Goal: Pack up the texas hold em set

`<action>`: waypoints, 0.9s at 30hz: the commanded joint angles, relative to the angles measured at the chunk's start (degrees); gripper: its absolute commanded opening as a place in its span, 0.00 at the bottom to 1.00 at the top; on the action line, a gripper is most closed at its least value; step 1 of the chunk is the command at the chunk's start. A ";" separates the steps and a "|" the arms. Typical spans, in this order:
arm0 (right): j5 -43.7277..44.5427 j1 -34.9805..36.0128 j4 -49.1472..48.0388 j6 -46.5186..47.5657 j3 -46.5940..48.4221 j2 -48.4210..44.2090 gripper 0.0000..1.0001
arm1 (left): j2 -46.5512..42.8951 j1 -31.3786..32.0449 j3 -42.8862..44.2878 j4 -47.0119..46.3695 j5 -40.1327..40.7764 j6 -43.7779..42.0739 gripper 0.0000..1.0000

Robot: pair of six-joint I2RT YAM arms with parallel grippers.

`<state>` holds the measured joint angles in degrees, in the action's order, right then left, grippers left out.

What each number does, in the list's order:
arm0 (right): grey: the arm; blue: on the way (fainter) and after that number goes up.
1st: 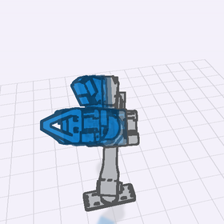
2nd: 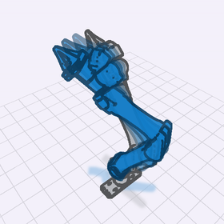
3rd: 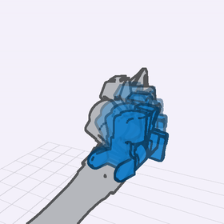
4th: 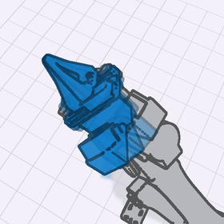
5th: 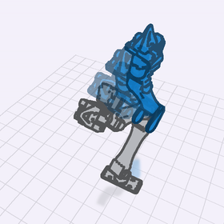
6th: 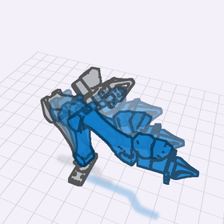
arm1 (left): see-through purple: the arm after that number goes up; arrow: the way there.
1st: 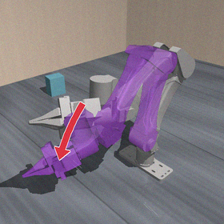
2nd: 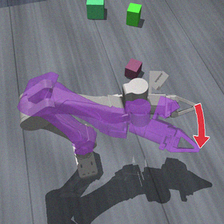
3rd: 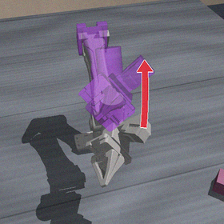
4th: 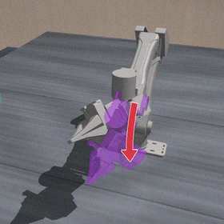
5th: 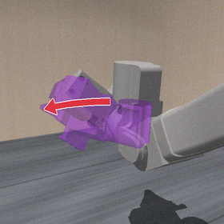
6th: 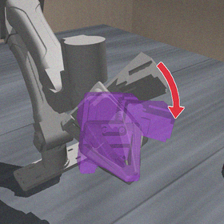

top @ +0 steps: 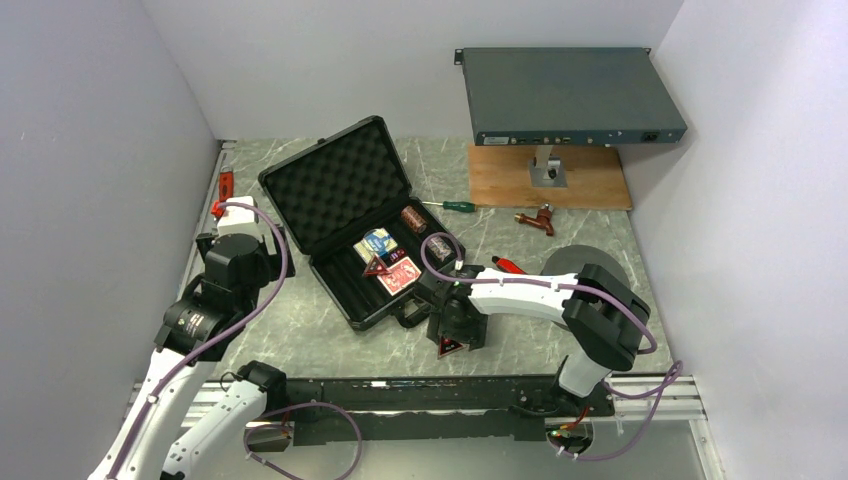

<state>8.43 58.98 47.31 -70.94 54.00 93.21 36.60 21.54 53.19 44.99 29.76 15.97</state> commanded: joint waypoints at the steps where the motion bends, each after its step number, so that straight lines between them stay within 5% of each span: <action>1: -0.10 0.36 -2.30 0.99 0.24 -0.29 0.73 | -0.12 -0.27 0.52 -1.66 -0.40 0.22 0.95; 27: 3.56 2.07 0.45 8.66 2.86 4.55 0.79 | 0.62 -0.27 0.64 -1.40 0.44 0.38 0.95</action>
<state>8.47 60.14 45.15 -64.01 55.35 95.31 36.69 21.54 53.19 45.01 29.80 15.97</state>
